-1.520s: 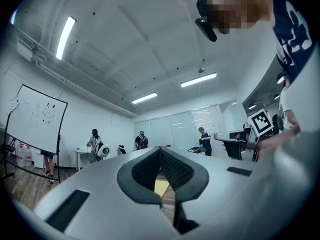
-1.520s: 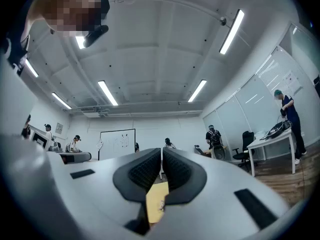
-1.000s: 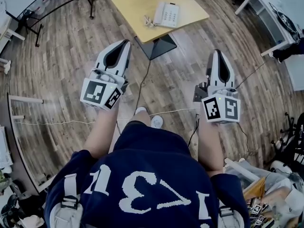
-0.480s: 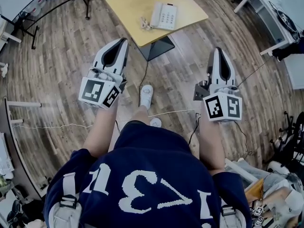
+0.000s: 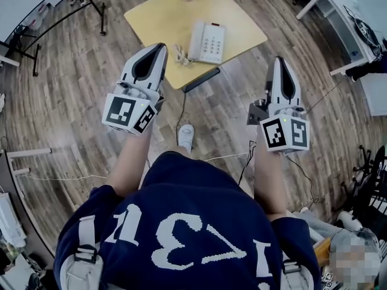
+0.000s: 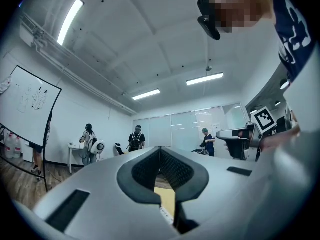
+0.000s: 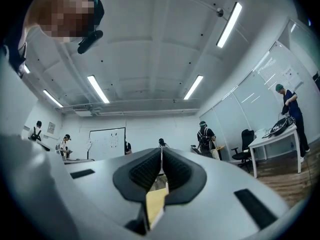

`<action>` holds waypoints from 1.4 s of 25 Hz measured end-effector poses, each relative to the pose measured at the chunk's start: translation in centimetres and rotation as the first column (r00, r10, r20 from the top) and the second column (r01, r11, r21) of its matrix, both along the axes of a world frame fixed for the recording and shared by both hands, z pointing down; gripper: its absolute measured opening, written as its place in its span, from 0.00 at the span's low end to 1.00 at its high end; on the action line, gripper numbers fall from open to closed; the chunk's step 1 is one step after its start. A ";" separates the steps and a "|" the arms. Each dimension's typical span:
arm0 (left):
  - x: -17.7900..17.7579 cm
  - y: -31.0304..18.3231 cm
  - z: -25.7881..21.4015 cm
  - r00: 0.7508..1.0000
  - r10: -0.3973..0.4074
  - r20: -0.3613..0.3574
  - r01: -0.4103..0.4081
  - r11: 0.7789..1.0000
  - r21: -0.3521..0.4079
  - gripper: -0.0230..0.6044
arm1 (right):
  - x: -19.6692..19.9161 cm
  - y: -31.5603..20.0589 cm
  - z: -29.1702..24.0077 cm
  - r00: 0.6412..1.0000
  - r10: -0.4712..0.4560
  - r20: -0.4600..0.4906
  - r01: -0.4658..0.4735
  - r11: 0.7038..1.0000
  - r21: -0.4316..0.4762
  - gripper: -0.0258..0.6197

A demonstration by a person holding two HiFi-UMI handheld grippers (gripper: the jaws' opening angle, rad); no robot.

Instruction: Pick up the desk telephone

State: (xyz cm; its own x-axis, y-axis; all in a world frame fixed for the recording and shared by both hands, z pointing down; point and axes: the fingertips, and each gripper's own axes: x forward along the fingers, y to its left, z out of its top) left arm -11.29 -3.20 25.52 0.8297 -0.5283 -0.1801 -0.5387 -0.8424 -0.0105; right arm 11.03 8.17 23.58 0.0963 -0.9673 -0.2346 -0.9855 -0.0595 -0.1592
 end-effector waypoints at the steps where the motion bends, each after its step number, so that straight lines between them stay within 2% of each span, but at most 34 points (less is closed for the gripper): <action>1: 0.6 -1.5 -0.1 1.000 0.007 -0.002 -0.007 1.000 -0.001 0.06 | 0.5 -1.3 -0.2 1.000 0.007 0.000 -0.007 1.000 0.002 0.09; 6: 2.6 -7.6 -0.6 0.999 0.045 -0.002 -0.045 0.999 0.005 0.06 | 2.2 -6.2 -0.2 0.999 0.051 0.012 -0.051 0.999 0.000 0.09; 15: 5.2 -13.0 3.0 0.998 0.055 0.018 -0.053 0.995 -0.087 0.06 | 5.7 -11.1 2.4 0.996 0.077 0.039 -0.074 0.995 -0.070 0.09; 19: 6.5 -15.2 3.6 1.000 0.018 0.023 -0.016 0.995 -0.094 0.06 | 7.3 -14.4 3.1 0.998 0.033 0.045 -0.030 0.997 -0.069 0.09; 25: 8.4 -19.7 3.2 0.996 -0.084 0.022 0.086 0.993 -0.086 0.06 | 10.1 -21.7 3.2 0.995 -0.086 0.047 0.089 0.994 -0.063 0.09; 31: 12.0 -24.2 1.7 0.984 -0.176 0.003 0.175 0.983 -0.061 0.06 | 14.9 -28.2 1.7 0.984 -0.169 0.055 0.171 0.985 -0.032 0.09; 35: 14.2 -26.2 1.7 0.977 -0.212 0.020 0.212 0.977 -0.034 0.06 | 17.5 -30.9 2.5 0.975 -0.213 0.065 0.217 0.975 -0.047 0.09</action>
